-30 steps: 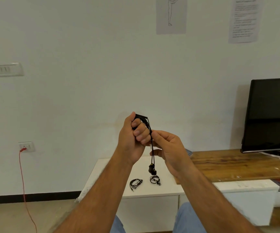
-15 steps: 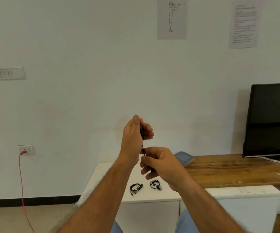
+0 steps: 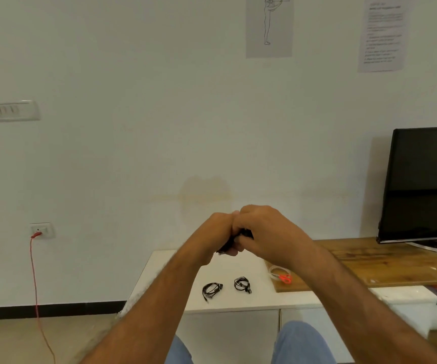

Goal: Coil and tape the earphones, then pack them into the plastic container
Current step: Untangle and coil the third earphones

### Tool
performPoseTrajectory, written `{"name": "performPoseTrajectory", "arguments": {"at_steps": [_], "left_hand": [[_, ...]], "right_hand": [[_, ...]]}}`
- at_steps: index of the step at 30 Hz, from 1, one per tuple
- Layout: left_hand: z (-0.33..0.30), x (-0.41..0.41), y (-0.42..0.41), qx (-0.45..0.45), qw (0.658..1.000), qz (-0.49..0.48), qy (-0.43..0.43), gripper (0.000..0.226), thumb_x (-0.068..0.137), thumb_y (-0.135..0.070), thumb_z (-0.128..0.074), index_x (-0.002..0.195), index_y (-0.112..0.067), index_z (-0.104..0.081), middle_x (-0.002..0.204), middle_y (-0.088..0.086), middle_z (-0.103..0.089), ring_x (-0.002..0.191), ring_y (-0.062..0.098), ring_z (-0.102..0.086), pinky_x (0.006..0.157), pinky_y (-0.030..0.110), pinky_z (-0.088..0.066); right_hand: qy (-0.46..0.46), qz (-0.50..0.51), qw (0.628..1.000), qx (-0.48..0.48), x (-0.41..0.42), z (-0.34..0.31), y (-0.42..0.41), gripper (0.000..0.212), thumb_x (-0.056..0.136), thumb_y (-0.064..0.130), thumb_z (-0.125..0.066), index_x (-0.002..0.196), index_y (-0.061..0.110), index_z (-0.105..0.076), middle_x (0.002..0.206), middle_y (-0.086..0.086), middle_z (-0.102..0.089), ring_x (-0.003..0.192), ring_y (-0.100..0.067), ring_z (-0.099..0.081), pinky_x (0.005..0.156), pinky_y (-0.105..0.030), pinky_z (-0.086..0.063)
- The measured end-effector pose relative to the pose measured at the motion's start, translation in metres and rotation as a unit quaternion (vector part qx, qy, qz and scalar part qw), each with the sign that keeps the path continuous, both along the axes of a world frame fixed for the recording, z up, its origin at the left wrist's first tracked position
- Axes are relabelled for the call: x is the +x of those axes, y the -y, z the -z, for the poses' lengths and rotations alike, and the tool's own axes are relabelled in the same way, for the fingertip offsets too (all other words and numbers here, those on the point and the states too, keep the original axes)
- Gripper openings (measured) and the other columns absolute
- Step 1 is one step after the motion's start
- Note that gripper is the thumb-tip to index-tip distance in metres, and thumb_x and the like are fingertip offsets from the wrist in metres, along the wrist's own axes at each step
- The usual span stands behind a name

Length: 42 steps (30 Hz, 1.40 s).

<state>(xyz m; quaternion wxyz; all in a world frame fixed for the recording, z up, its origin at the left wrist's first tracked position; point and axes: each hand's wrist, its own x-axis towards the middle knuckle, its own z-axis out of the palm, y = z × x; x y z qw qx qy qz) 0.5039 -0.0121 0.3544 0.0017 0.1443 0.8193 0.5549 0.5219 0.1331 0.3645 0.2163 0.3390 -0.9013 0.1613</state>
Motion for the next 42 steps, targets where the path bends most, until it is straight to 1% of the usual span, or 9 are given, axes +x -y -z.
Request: {"name": "performPoseTrajectory", "arguments": {"at_steps": [3, 5, 8, 11, 20, 23, 29, 36, 42], "left_hand": [[0.003, -0.003, 0.001, 0.024, 0.998, 0.034, 0.05, 0.04, 0.1, -0.02, -0.033, 0.069, -0.01, -0.056, 0.055, 0.004, -0.051, 0.048, 0.015, -0.043, 0.047, 0.025, -0.033], [0.005, -0.003, -0.001, 0.059, 0.992, 0.064, 0.095, 0.055, 0.105, -0.041, -0.023, 0.071, -0.012, -0.055, 0.054, 0.001, -0.049, 0.048, 0.013, -0.04, 0.046, 0.023, -0.031], [0.006, -0.004, -0.003, 0.075, 0.981, 0.094, 0.15, 0.081, 0.092, -0.073, -0.007, 0.059, -0.013, -0.049, 0.054, 0.0, -0.046, 0.045, 0.012, -0.033, 0.045, 0.023, -0.025], [0.008, -0.006, -0.001, 0.056, 0.98, 0.099, 0.163, 0.085, 0.083, -0.081, 0.0, 0.052, -0.013, -0.042, 0.05, -0.001, -0.039, 0.042, 0.012, -0.027, 0.045, 0.024, -0.021], [0.012, -0.006, -0.001, 0.006, 0.976, 0.095, 0.198, 0.077, 0.076, -0.086, 0.0, 0.044, -0.023, -0.029, 0.046, -0.004, -0.02, 0.04, 0.009, -0.014, 0.038, 0.018, -0.013], [0.015, -0.008, -0.003, -0.02, 0.978, 0.068, 0.198, 0.079, 0.075, -0.086, 0.002, 0.039, -0.023, -0.028, 0.044, -0.004, -0.02, 0.037, 0.009, -0.015, 0.037, 0.017, -0.016], [0.015, -0.024, 0.001, -0.071, 0.986, 0.008, 0.153, 0.079, 0.078, -0.085, 0.002, 0.047, -0.019, -0.029, 0.044, -0.004, -0.025, 0.037, 0.009, -0.02, 0.038, 0.019, -0.017], [0.012, -0.034, 0.004, -0.108, 0.986, -0.024, 0.126, 0.077, 0.081, -0.083, -0.001, 0.055, -0.016, -0.029, 0.046, -0.005, -0.025, 0.038, 0.009, -0.018, 0.038, 0.02, -0.017], [0.013, -0.037, 0.009, -0.1, 0.983, 0.003, 0.154, 0.083, 0.083, -0.081, -0.002, 0.045, -0.019, -0.042, 0.047, -0.005, -0.024, 0.038, 0.007, -0.017, 0.036, 0.018, -0.017]], "right_hand": [[-0.016, -0.023, 1.0, 0.007, -0.001, 0.0, -0.002, 0.011, 0.087, 0.015, -0.06, 0.082, 0.017, -0.069, 0.084, 0.007, -0.054, 0.075, -0.015, -0.055, 0.07, -0.035, -0.049], [-0.021, -0.021, 1.0, 0.005, -0.002, 0.0, -0.003, 0.011, 0.089, 0.018, -0.06, 0.085, 0.017, -0.07, 0.088, 0.011, -0.05, 0.077, -0.014, -0.054, 0.072, -0.034, -0.049], [-0.025, -0.012, 1.0, 0.012, -0.006, 0.002, -0.004, 0.015, 0.091, 0.019, -0.057, 0.09, 0.018, -0.072, 0.096, 0.008, -0.055, 0.079, -0.015, -0.057, 0.074, -0.036, -0.05], [-0.029, -0.017, 0.999, 0.016, -0.01, 0.005, -0.005, 0.018, 0.091, 0.02, -0.056, 0.093, 0.022, -0.073, 0.098, 0.007, -0.06, 0.084, -0.014, -0.057, 0.076, -0.036, -0.049], [0.016, -0.05, 0.998, -0.04, -0.02, 0.024, -0.009, 0.005, 0.085, 0.026, -0.064, 0.085, 0.022, -0.066, 0.086, 0.008, -0.06, 0.079, -0.011, -0.057, 0.074, -0.031, -0.05], [0.028, -0.049, 0.996, -0.073, -0.025, 0.035, -0.007, 0.005, 0.085, 0.025, -0.065, 0.081, 0.022, -0.064, 0.081, 0.005, -0.06, 0.077, -0.012, -0.057, 0.071, -0.028, -0.049], [0.044, -0.023, 0.994, -0.102, -0.04, 0.041, 0.003, 0.014, 0.086, 0.02, -0.063, 0.073, 0.015, -0.061, 0.066, 0.004, -0.055, 0.064, -0.011, -0.05, 0.059, -0.02, -0.039], [0.162, -0.042, 0.973, -0.162, -0.05, 0.04, 0.007, 0.014, 0.088, 0.013, -0.058, 0.082, 0.014, -0.07, 0.067, 0.0, -0.062, 0.056, -0.008, -0.048, 0.057, -0.026, -0.042], [0.171, -0.041, 0.97, -0.171, -0.059, 0.048, 0.008, 0.012, 0.089, 0.018, -0.06, 0.089, 0.015, -0.071, 0.08, 0.0, -0.069, 0.072, -0.017, -0.061, 0.071, -0.037, -0.051]]}}
